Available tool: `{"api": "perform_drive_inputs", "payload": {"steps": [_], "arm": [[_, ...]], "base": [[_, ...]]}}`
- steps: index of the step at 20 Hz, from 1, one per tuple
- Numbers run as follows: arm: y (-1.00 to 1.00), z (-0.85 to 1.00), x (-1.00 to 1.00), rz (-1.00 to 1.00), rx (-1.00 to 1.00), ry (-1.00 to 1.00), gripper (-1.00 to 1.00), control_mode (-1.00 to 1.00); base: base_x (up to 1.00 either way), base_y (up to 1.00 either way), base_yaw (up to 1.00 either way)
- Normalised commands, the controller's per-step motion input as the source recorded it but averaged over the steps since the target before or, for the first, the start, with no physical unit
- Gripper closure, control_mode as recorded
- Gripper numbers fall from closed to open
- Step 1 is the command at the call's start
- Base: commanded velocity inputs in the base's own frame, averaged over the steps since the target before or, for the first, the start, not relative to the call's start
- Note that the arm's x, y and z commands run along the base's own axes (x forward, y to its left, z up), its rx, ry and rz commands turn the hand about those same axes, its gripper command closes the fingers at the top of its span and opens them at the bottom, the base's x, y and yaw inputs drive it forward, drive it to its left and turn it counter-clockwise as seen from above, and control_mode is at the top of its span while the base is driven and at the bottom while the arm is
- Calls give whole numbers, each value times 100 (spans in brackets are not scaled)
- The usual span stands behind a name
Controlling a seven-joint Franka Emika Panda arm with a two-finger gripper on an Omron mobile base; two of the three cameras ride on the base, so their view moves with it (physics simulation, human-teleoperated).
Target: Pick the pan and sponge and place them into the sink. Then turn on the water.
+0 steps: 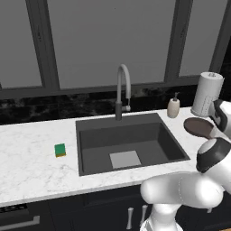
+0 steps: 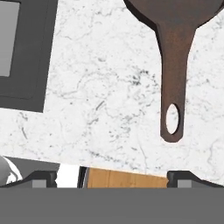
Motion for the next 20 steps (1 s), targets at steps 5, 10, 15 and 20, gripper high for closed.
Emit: {"api": "perform_drive_inputs", "payload": {"steps": [5, 10, 15, 20], "arm": [[-10, 0, 20, 0, 1, 0, -100, -100], [-17, -8, 11, 0, 1, 0, -100, -100], [-5, -25, 10, 1, 1, -2, -100, -100], [-8, -16, 29, 1, 2, 0, -100, -100]], "base": [[0, 0, 0], [0, 0, 0], [0, 0, 0], [0, 0, 0]]}}
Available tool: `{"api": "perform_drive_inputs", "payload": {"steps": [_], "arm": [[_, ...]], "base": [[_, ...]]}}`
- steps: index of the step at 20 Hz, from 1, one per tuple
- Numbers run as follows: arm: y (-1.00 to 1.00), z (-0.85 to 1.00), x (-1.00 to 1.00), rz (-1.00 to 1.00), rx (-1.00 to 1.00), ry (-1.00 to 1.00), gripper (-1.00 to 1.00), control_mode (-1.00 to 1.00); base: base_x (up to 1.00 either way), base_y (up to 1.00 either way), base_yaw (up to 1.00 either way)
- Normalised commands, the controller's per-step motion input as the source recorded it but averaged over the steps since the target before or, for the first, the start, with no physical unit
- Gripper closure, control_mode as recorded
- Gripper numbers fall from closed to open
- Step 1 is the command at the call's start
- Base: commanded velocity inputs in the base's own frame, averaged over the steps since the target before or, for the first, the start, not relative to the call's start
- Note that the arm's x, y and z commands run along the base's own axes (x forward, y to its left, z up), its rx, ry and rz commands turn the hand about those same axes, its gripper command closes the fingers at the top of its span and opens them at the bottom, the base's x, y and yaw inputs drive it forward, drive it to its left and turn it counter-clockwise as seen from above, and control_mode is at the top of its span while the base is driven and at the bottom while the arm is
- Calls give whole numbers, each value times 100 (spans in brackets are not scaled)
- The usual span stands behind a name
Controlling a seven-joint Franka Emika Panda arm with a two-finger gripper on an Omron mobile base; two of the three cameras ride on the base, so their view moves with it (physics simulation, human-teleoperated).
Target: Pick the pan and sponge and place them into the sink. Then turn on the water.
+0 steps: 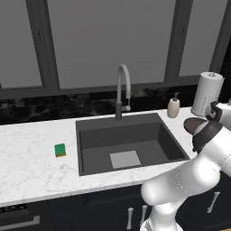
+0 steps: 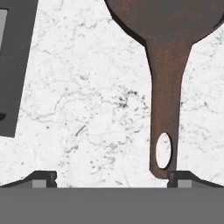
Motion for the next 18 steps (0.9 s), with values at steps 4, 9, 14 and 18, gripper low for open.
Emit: {"api": "perform_drive_inputs", "payload": {"steps": [4, 9, 14, 18], "arm": [[-20, -5, 32, 0, 4, 0, -100, -100], [-33, -11, 12, 1, 6, 0, -100, -100], [-16, -14, 16, 0, 3, 0, -100, -100], [-17, -18, 14, 1, 2, 0, -100, -100]], "base": [[0, 0, 0], [0, 0, 0], [0, 0, 0], [0, 0, 0]]}}
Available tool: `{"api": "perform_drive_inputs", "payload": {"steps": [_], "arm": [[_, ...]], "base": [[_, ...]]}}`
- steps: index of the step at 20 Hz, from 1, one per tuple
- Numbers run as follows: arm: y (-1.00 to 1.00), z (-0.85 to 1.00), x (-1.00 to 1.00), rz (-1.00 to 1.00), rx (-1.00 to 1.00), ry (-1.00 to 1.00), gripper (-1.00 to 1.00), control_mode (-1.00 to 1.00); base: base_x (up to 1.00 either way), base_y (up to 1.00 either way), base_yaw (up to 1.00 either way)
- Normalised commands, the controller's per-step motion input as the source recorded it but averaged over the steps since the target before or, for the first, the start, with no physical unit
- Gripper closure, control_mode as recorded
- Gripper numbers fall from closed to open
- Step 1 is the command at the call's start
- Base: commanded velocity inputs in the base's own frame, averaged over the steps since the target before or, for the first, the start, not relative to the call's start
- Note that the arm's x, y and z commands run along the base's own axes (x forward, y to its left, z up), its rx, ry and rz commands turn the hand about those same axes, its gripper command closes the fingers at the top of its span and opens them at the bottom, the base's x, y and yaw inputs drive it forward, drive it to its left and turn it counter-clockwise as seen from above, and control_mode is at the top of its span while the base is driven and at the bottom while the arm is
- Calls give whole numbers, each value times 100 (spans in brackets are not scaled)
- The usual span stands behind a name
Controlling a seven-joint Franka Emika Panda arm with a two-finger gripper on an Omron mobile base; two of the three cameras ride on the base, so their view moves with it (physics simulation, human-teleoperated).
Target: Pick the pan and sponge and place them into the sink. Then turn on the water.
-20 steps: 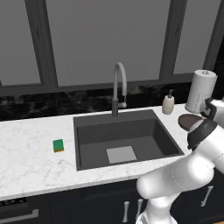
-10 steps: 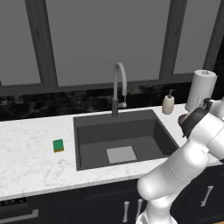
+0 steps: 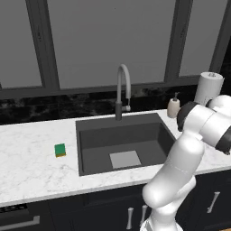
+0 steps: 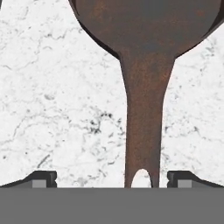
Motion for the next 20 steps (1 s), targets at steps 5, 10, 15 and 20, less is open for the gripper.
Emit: {"api": "perform_drive_inputs", "payload": {"steps": [5, 10, 15, 20], "arm": [[-22, -23, 18, 1, 3, 0, -100, -100], [-14, -28, 17, 3, 1, 0, -100, -100], [-24, -18, 22, 5, 4, 0, -100, -100], [-6, -17, 13, 4, 0, 0, -100, -100]], "base": [[0, 0, 0], [0, 0, 0], [0, 0, 0], [0, 0, 0]]}}
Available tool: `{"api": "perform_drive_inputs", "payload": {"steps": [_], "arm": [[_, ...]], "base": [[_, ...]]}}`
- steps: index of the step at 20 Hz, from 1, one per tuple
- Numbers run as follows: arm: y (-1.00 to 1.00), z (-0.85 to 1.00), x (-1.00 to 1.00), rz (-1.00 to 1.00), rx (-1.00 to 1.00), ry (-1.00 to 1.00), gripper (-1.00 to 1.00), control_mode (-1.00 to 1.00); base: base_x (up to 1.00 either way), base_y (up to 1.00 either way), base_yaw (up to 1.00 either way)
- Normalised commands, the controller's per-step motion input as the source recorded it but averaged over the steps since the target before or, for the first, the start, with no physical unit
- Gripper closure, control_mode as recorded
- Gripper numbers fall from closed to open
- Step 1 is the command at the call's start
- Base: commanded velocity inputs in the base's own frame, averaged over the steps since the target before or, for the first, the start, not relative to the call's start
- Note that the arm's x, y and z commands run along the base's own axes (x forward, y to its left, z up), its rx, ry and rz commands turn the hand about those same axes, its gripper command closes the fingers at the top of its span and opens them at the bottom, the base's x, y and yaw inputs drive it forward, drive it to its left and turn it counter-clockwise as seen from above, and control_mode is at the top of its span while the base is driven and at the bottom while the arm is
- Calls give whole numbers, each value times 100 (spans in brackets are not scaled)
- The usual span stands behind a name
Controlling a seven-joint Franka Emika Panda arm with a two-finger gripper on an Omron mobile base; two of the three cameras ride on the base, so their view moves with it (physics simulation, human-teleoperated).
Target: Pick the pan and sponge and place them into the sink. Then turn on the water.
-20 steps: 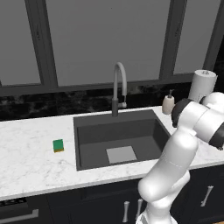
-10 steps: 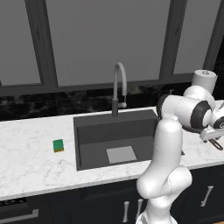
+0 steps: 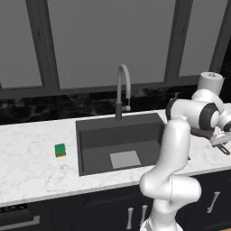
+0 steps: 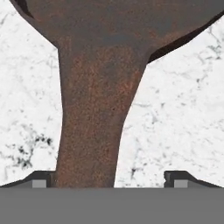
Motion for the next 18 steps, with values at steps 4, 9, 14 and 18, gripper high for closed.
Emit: {"api": "perform_drive_inputs", "payload": {"steps": [4, 9, 14, 18], "arm": [[9, -57, 0, 4, 0, 0, -100, -100], [45, -72, 7, 1, -5, 0, 100, -100], [47, -61, 7, 2, -5, 0, 100, -100], [57, 9, -23, 13, -1, -1, 100, -100]], "base": [[0, 0, 0], [0, 0, 0], [0, 0, 0], [0, 0, 0]]}}
